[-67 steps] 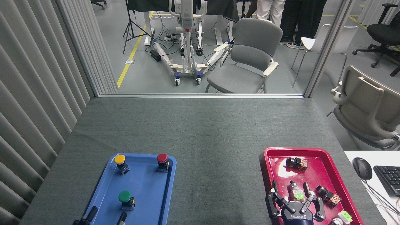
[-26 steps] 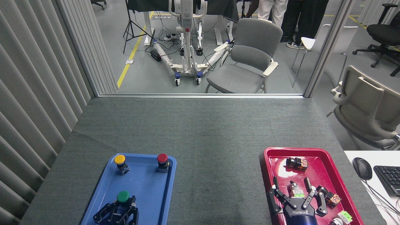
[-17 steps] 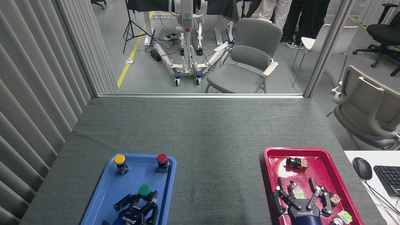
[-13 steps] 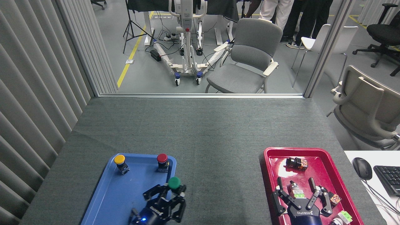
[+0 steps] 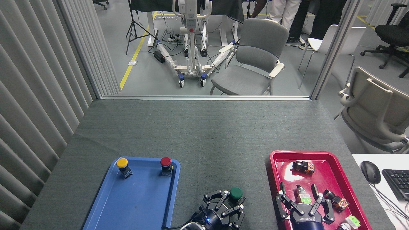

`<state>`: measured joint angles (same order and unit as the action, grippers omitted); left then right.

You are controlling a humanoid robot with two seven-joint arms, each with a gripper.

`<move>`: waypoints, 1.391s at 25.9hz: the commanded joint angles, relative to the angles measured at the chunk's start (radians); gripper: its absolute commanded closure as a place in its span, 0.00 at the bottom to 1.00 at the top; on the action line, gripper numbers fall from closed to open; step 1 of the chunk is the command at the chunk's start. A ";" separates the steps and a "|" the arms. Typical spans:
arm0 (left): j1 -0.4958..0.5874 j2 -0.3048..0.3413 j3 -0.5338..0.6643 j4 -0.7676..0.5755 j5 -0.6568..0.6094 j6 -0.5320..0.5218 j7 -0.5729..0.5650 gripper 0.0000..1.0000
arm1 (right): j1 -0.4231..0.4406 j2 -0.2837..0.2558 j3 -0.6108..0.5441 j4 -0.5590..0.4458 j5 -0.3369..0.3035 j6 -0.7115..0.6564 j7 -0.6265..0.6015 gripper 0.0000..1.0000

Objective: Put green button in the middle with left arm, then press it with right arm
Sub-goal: 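Set the green button on the table, release, withdraw the left hand, then lower the right hand onto the green button and press it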

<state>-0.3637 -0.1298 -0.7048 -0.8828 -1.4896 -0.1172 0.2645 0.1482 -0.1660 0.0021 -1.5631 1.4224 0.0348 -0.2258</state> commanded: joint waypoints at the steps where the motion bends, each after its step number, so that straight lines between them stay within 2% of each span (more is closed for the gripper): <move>1: -0.012 -0.008 -0.012 0.039 -0.006 0.013 0.002 0.98 | 0.005 0.000 0.003 0.001 -0.008 0.001 0.000 0.00; 5: -0.011 -0.007 -0.012 0.070 -0.003 0.021 0.007 0.95 | 0.007 0.002 0.010 -0.003 -0.008 0.001 -0.007 0.00; 7: -0.011 -0.007 -0.010 0.070 0.003 0.039 0.012 0.83 | 0.005 -0.003 0.010 -0.002 -0.008 -0.001 -0.003 0.00; 8: -0.011 -0.007 -0.010 0.070 0.005 0.047 0.012 0.70 | 0.005 -0.004 0.010 -0.002 -0.008 -0.001 -0.003 0.00; 9: -0.011 -0.008 -0.012 0.065 0.005 0.045 0.012 0.42 | 0.007 -0.006 0.010 -0.002 -0.008 -0.001 -0.003 0.00; 10: -0.011 -0.008 -0.008 0.065 0.006 0.050 0.012 0.00 | 0.008 -0.004 0.010 -0.002 -0.008 -0.003 -0.003 0.00; 15: -0.001 -0.007 -0.013 0.056 0.005 0.034 0.012 0.00 | 0.014 -0.004 0.015 0.003 -0.007 -0.035 -0.006 0.00; 17: 0.015 -0.005 -0.012 0.030 0.003 0.034 0.012 0.00 | 0.011 -0.001 0.050 0.003 0.000 -0.032 -0.010 0.00; 20: 0.083 0.016 -0.004 -0.123 0.006 0.039 -0.001 0.00 | 0.001 -0.004 0.127 0.024 0.000 -0.026 -0.017 0.02; 22: 0.144 0.101 0.016 -0.265 0.012 0.051 -0.007 0.00 | -0.026 -0.003 0.194 0.051 0.001 -0.018 -0.030 0.14; 24: 0.203 0.177 0.108 -0.393 0.051 0.050 -0.008 0.00 | -0.058 -0.001 0.271 0.061 0.001 0.007 -0.036 0.31; 26: 0.301 0.236 0.219 -0.507 0.095 0.037 -0.008 0.00 | -0.073 0.005 0.325 0.067 0.001 0.027 -0.032 0.50; 29: 0.431 0.320 0.378 -0.667 0.114 0.037 -0.007 0.00 | -0.128 0.025 0.386 0.133 0.003 0.028 -0.029 0.88; 30: 0.476 0.337 0.433 -0.703 0.115 0.036 -0.007 0.00 | -0.147 0.031 0.404 0.161 0.003 0.028 -0.027 0.94; 32: 0.531 0.357 0.522 -0.734 0.115 0.027 -0.007 0.00 | -0.164 0.033 0.437 0.192 0.003 0.028 -0.026 1.00; 36: 0.546 0.377 0.617 -0.693 0.124 -0.056 -0.004 0.00 | -0.165 0.049 0.452 0.242 0.012 0.025 0.003 1.00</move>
<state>0.1552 0.2297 -0.1660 -1.5867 -1.3732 -0.1226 0.2586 -0.0091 -0.1297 0.4364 -1.3629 1.4271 0.0621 -0.2464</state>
